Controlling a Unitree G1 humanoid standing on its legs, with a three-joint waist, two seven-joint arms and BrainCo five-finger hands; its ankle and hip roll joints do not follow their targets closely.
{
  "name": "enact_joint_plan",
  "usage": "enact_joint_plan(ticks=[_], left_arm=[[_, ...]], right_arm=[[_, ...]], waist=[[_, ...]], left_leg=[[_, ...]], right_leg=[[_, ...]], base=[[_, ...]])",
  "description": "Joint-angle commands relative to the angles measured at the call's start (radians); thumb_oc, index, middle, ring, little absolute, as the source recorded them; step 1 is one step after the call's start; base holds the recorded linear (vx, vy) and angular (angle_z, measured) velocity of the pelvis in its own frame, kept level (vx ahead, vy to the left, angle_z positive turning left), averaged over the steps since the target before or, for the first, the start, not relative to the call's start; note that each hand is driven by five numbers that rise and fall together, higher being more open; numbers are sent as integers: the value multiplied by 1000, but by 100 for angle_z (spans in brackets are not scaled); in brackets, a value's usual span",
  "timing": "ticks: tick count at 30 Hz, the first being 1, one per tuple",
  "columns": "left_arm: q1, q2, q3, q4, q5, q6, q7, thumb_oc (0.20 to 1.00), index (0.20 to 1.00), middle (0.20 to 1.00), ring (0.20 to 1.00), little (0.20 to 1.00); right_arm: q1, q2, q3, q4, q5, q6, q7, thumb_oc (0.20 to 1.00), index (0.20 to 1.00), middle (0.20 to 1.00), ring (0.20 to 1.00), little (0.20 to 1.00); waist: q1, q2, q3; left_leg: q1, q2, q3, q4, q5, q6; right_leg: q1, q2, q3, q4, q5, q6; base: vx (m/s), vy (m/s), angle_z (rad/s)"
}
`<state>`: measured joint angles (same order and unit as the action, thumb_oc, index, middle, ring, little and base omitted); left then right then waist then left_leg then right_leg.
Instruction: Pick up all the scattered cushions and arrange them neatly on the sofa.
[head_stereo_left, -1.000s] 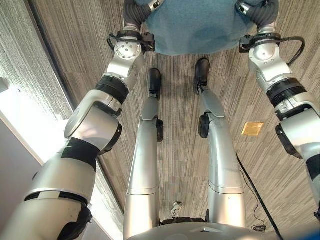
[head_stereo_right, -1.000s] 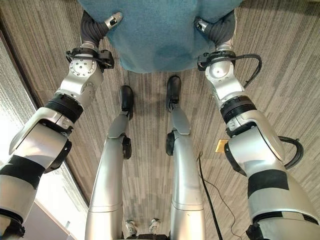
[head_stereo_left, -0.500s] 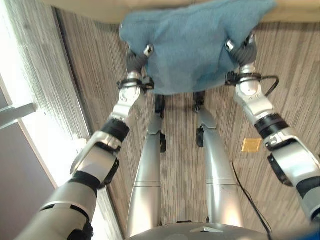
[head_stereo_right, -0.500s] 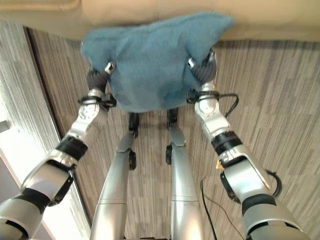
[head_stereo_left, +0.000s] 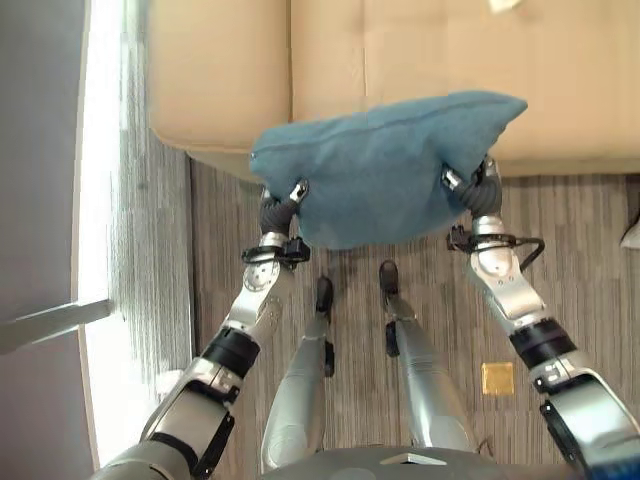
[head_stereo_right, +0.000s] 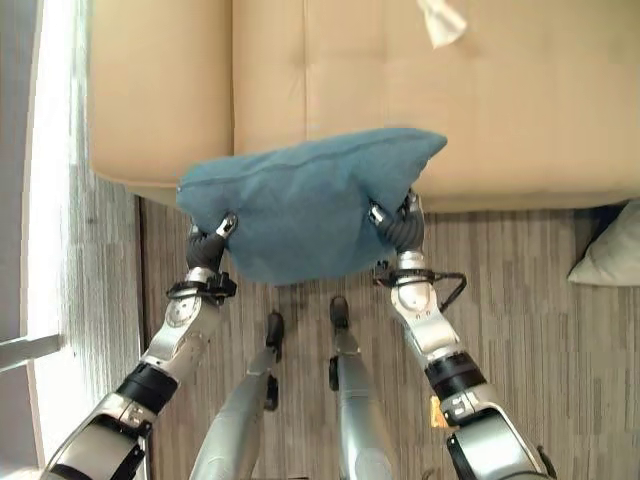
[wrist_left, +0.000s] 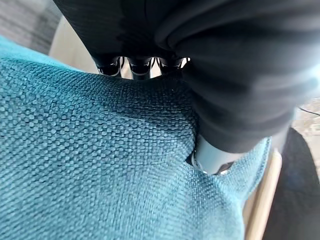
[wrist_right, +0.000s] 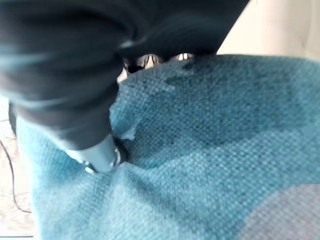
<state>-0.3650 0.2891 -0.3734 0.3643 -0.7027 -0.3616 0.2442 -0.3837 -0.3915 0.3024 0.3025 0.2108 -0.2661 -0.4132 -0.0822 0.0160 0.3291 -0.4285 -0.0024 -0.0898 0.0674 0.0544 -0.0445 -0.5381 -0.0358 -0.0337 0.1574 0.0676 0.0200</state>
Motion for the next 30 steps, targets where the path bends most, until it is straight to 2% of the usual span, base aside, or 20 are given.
enact_joint_plan(ticks=[1, 3, 5, 6, 7, 8, 9, 11, 14, 15, 18, 19, 21, 22, 23, 25, 26, 27, 28, 30], left_arm=[[-12, -53, -79, -125, 58, -48, -110, 200, 200, 200, 200, 200], [34, -49, -68, -127, 58, -41, -120, 200, 200, 200, 200, 200], [67, -40, -62, -124, 59, -36, -129, 200, 200, 200, 200, 200], [68, -40, -63, -125, 59, -36, -129, 200, 200, 200, 200, 200], [101, -25, -55, -128, 71, -28, -137, 200, 200, 200, 200, 200], [102, -25, -55, -128, 71, -28, -137, 200, 200, 200, 200, 200], [130, -20, -48, -134, 78, -19, -132, 200, 200, 200, 200, 200], [160, -20, -46, -136, 79, -8, -136, 200, 200, 200, 200, 200], [171, -22, -50, -120, 96, 12, -138, 200, 200, 200, 200, 200], [177, -24, -47, -119, 92, 10, -147, 200, 200, 200, 200, 200], [209, -21, -44, -131, 108, 20, -155, 200, 200, 200, 200, 200], [225, -12, -32, -145, 115, 23, -156, 200, 200, 200, 200, 200], [240, 2, -24, -168, 113, 27, -162, 200, 200, 200, 200, 200], [238, 15, -16, -185, 125, 25, -157, 200, 200, 200, 200, 200], [236, 18, -15, -192, 136, 25, -153, 200, 200, 200, 200, 200], [235, 24, -11, -201, 151, 18, -147, 200, 200, 200, 200, 200], [235, 24, -11, -202, 152, 18, -147, 200, 200, 200, 200, 200], [239, 26, -1, -214, 151, 16, -145, 200, 200, 200, 200, 200], [243, 27, 6, -227, 151, 10, -143, 200, 200, 200, 200, 200], [240, 25, 6, -223, 152, 8, -146, 200, 200, 200, 200, 200]], right_arm=[[35, 56, 23, -95, -51, -82, 83, 200, 200, 200, 200, 200], [87, 49, 5, -99, -53, -78, 97, 200, 200, 200, 200, 200], [133, 48, -8, -99, -50, -77, 106, 200, 200, 200, 200, 200], [134, 48, -8, -100, -50, -76, 106, 200, 200, 200, 200, 200], [166, 40, -19, -104, -41, -76, 121, 200, 200, 200, 200, 200], [167, 40, -19, -104, -41, -75, 121, 200, 200, 200, 200, 200], [192, 41, -20, -110, -32, -67, 137, 200, 200, 200, 200, 200], [206, 39, -21, -100, -25, -59, 148, 200, 200, 200, 200, 200], [213, 36, -28, -89, -26, -47, 152, 200, 200, 200, 200, 200], [213, 36, -26, -93, -30, -39, 159, 200, 200, 200, 200, 200], [231, 45, -31, -110, -37, -38, 172, 200, 200, 200, 200, 200], [229, 54, -32, -111, -36, -32, 182, 200, 200, 200, 200, 200], [216, 59, -30, -121, -45, -28, 192, 200, 200, 200, 200, 200], [208, 67, -26, -125, -43, -34, 197, 200, 200, 200, 200, 200], [204, 73, -26, -133, -43, -35, 198, 200, 200, 200, 200, 200], [187, 74, -12, -124, -36, -39, 201, 200, 200, 200, 200, 200], [187, 74, -11, -123, -36, -39, 201, 200, 200, 200, 200, 200], [162, 72, 2, -123, -29, -37, 206, 200, 200, 200, 200, 200], [153, 61, 9, -130, -34, -31, 211, 200, 200, 200, 200, 200], [153, 58, 9, -133, -37, -32, 212, 200, 200, 200, 200, 200]], waist=[[-14, -9, -84], [-17, -22, -97], [-18, -36, -111], [-18, -36, -110], [-13, -50, -123], [-13, -50, -123], [-3, -64, -136], [11, -69, -159], [36, -62, -180], [42, -55, -190], [44, -44, -214], [58, -33, -221], [72, -22, -209], [76, -4, -194], [78, 2, -190], [82, 2, -202], [81, 3, -200], [85, 0, -209], [80, -1, -210], [74, -3, -211]], left_leg=[[56, 15, -16, 59, -62, -53], [94, 23, -8, 85, -66, -66], [102, 26, -11, 152, -20, -78], [102, 27, -12, 155, -22, -78], [105, 12, -29, 239, -17, -64], [105, 12, -29, 241, -18, -63], [103, -9, -49, 287, -23, -52], [120, -39, -68, 225, -81, -30], [110, -70, -70, 131, -58, -28], [150, -60, -68, 82, -66, -21], [215, -73, -74, 55, -74, -1], [257, -71, -48, 39, -85, 23], [291, -66, -23, 28, -93, 49], [312, -58, -14, 33, -104, 65], [329, -57, -10, 34, -115, 71], [365, -57, 1, 21, -137, 71], [368, -55, 0, 20, -138, 71], [396, -46, 13, 8, -155, 66], [435, -35, 19, -3, -166, 59], [455, -30, 13, -7, -173, 52]], right_leg=[[125, -12, -10, 6, -101, 45], [201, -6, -4, -20, -110, 39], [263, 5, 1, -50, -109, 31], [266, 5, 1, -51, -109, 31], [316, 16, 16, -64, -114, 19], [317, 16, 15, -65, -113, 19], [356, 5, 32, -74, -111, 19], [394, 5, 48, -89, -119, 26], [461, 16, 60, -103, -131, 34], [472, 28, 76, -97, -138, 37], [496, 11, 88, -70, -136, 66], [485, -1, 97, -9, -131, 90], [440, -23, 96, 126, -87, 125], [399, -35, 81, 215, -70, 141], [379, -46, 61, 239, -77, 136], [371, -67, 9, 152, -102, 120], [375, -66, 8, 150, -102, 119], [364, -75, -41, 30, -85, 116], [337, -68, -65, -19, -63, 121], [343, -59, -55, -29, -63, 126]], base=[[195, -77, 21], [161, -73, 8], [94, -64, 4], [107, -62, 1], [85, -38, 0], [183, -49, 0], [160, -2, -1], [245, 31, -12], [227, 68, -41], [237, 112, -24], [223, 160, -57], [166, 211, -68], [96, 183, -65], [69, 141, -101], [120, 110, -87], [137, 0, -39], [168, -102, -46], [237, -158, -30], [235, -158, -14], [158, -125, -26]])
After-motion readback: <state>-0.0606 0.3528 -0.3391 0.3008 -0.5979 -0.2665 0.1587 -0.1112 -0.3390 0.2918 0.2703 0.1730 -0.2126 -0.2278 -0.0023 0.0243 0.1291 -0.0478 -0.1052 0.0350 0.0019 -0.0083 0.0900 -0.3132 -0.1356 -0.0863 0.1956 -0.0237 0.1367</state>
